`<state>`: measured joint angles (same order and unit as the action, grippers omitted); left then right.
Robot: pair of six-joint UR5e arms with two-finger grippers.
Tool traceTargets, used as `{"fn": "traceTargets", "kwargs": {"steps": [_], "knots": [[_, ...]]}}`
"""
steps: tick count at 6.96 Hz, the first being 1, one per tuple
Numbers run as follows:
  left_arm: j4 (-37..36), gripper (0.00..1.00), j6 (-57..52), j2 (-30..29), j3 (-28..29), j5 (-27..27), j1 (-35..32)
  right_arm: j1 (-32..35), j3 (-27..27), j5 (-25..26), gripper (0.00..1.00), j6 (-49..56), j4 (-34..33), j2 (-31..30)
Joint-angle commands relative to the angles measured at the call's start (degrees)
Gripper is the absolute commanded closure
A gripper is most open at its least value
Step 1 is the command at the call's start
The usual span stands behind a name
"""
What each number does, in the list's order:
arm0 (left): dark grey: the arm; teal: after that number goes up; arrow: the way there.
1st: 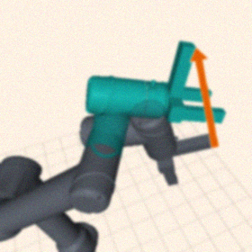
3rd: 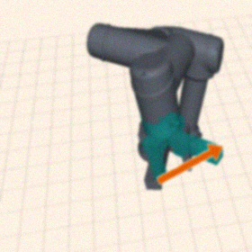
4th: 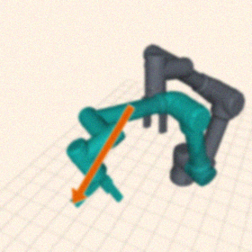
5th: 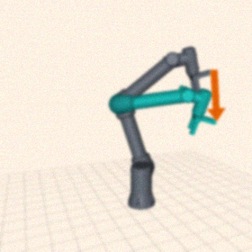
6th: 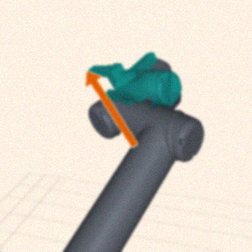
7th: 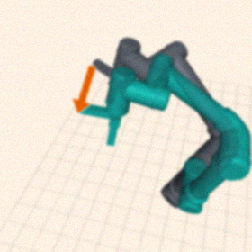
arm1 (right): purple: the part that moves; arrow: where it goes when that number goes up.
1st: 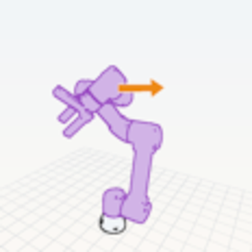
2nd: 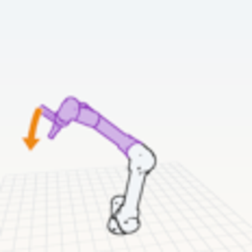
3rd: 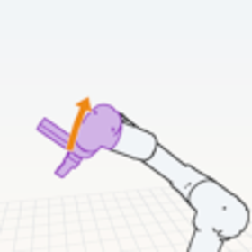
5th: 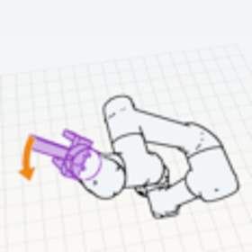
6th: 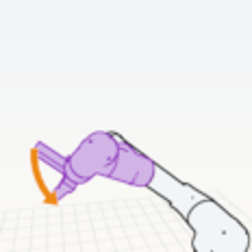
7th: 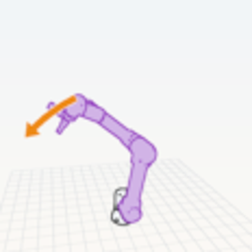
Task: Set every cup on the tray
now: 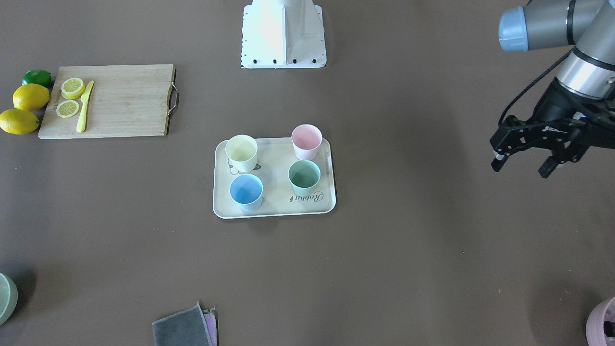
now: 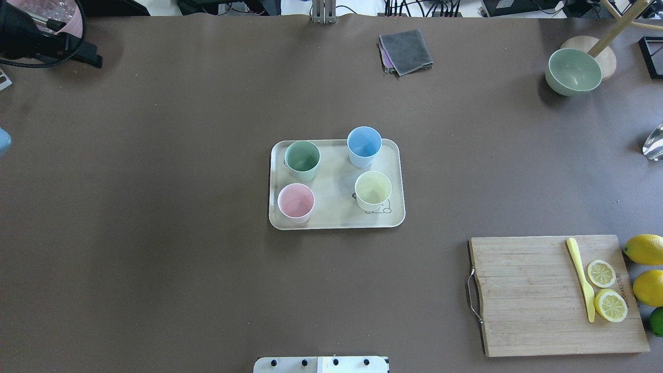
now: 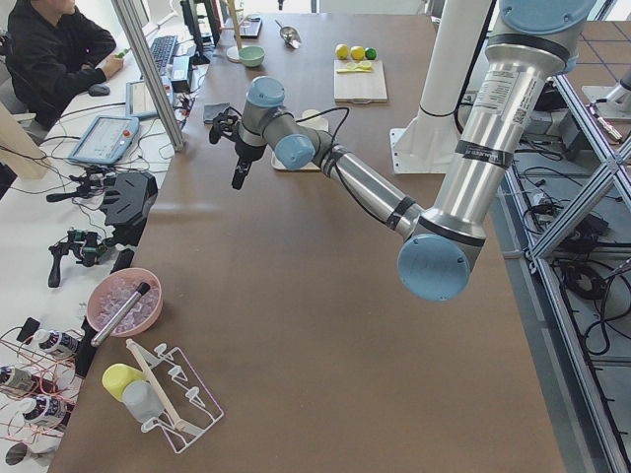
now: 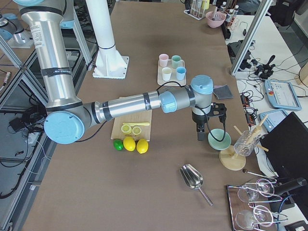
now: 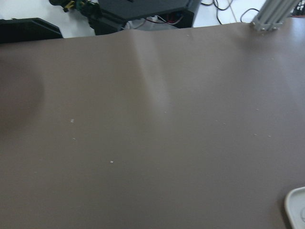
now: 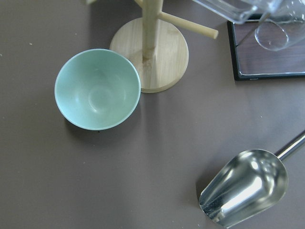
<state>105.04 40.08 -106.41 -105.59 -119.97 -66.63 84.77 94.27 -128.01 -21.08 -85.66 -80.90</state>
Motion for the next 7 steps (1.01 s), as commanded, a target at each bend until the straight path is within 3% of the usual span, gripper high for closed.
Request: {"fn": "traceTargets", "kwargs": {"steps": [1,5,7], "knots": [[-0.01,0.02,-6.72,4.26,2.32,-0.35,-5.76,2.41,2.30,-3.10,0.00,0.07,0.49,-4.51],[-0.10,0.02,-14.39,13.40,5.91,-12.00,-16.41,5.06,2.49,-4.96,0.00,7.89,0.49,-11.55],[-0.45,0.02,-28.70,16.84,10.30,-12.30,-19.23,5.06,2.41,-4.70,0.00,7.98,0.49,-13.84]]}}
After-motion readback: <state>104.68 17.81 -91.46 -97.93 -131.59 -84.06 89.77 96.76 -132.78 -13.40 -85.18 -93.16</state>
